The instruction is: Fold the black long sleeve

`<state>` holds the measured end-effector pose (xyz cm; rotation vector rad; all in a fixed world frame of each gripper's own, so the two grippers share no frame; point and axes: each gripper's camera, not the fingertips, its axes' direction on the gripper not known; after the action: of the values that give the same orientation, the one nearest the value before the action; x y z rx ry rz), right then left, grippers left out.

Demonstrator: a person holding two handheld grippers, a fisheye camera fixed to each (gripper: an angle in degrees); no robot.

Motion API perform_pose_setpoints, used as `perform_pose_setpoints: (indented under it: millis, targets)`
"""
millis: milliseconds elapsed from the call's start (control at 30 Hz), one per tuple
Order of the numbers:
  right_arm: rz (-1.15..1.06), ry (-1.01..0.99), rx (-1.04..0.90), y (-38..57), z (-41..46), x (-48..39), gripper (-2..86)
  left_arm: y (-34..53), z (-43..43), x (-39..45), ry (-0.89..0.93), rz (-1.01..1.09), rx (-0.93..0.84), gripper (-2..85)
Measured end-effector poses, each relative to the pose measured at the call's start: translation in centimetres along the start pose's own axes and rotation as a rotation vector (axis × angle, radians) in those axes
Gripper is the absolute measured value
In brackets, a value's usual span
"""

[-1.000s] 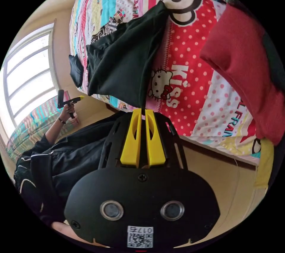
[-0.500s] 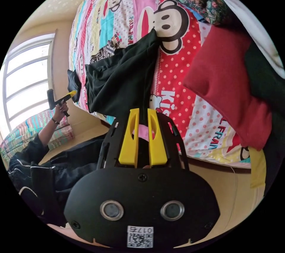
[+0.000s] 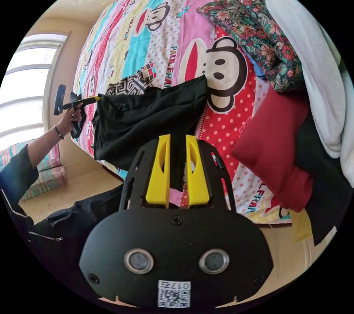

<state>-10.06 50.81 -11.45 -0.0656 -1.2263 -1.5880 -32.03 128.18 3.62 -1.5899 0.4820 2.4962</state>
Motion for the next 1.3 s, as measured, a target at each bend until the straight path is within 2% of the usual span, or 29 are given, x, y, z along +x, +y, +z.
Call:
perform_pose_setpoints:
  millis: [267, 367, 467, 633, 800, 867, 967, 1067, 1167, 1300]
  targets:
    - [0.105, 0.069, 0.029, -5.8, 2.9, 1.4, 8.9, 4.1, -4.9, 2.5, 0.033, 0.061, 0.121, -0.6]
    - [0.118, 0.112, -0.041, -6.6, 4.4, 1.6, 5.9, 5.2, -6.5, 3.1, 0.035, 0.084, 0.127, -0.7]
    - [0.064, 0.103, 0.034, -6.0, 3.2, 0.5, 3.7, 6.7, -8.3, 3.4, 0.063, 0.088, 0.149, -0.7]
    - [-0.115, -0.094, 0.215, -0.6, -2.7, -2.1, 2.9, 11.8, -12.1, 4.5, 0.179, 0.140, 0.197, -0.7]
    - [-0.293, -0.352, 0.318, 6.7, -9.4, -3.0, 2.8, 21.7, -19.5, 7.0, 0.293, 0.251, 0.245, -0.6]
    - [-0.305, -0.404, 0.363, 8.8, -11.4, -2.7, 2.8, 25.2, -22.2, 7.4, 0.344, 0.269, 0.286, -0.6]
    - [-0.276, -0.418, 0.419, 9.5, -12.8, -2.1, 2.9, 29.3, -25.5, 6.4, 0.298, 0.162, 0.429, -0.6]
    - [-0.303, -0.449, 0.390, 5.9, -11.5, -2.5, 3.2, 28.0, -25.4, 4.4, 0.275, 0.112, 0.446, -0.3]
    - [-0.259, -0.324, 0.331, 0.1, -7.5, -3.0, 3.9, 22.8, -22.0, 1.2, 0.241, 0.018, 0.400, 0.8]
    - [-0.077, -0.188, 0.122, -7.5, 0.8, -0.8, 6.5, 15.4, -14.5, -5.7, 0.280, -0.185, 0.318, 7.8]
